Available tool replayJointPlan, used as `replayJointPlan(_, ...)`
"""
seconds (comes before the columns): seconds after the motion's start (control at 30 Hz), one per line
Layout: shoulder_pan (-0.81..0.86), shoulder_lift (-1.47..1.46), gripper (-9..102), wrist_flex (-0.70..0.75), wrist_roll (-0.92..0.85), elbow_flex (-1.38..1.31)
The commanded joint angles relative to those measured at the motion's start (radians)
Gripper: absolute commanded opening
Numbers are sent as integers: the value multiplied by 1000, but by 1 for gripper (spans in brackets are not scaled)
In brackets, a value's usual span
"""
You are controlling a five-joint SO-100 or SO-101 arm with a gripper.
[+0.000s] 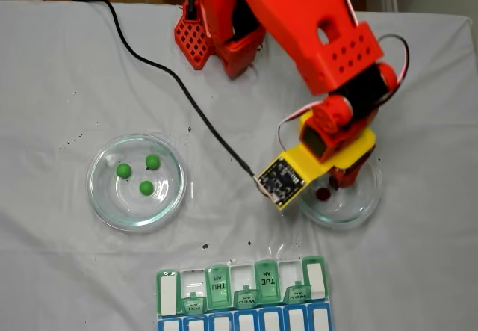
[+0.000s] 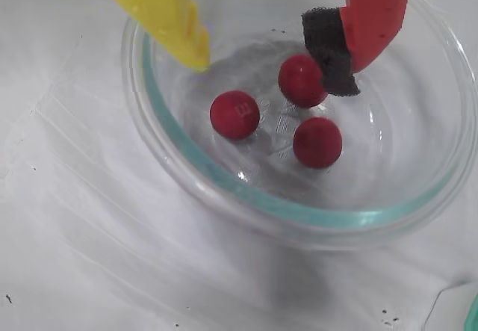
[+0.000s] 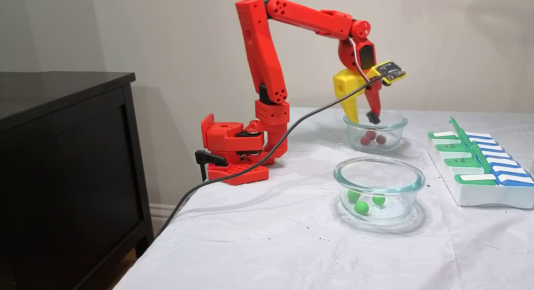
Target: Sort medicines into box.
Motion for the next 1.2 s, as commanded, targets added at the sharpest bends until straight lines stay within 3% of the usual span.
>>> replayJointPlan(0.0, 0, 20, 28, 8, 17, -81)
replayJointPlan(0.37, -43, 11, 20, 54, 35, -107)
replayJointPlan(0.53, -54, -9, 22, 54, 43, -114)
replayJointPlan(1.17, -67, -14, 23, -55, 51, -46)
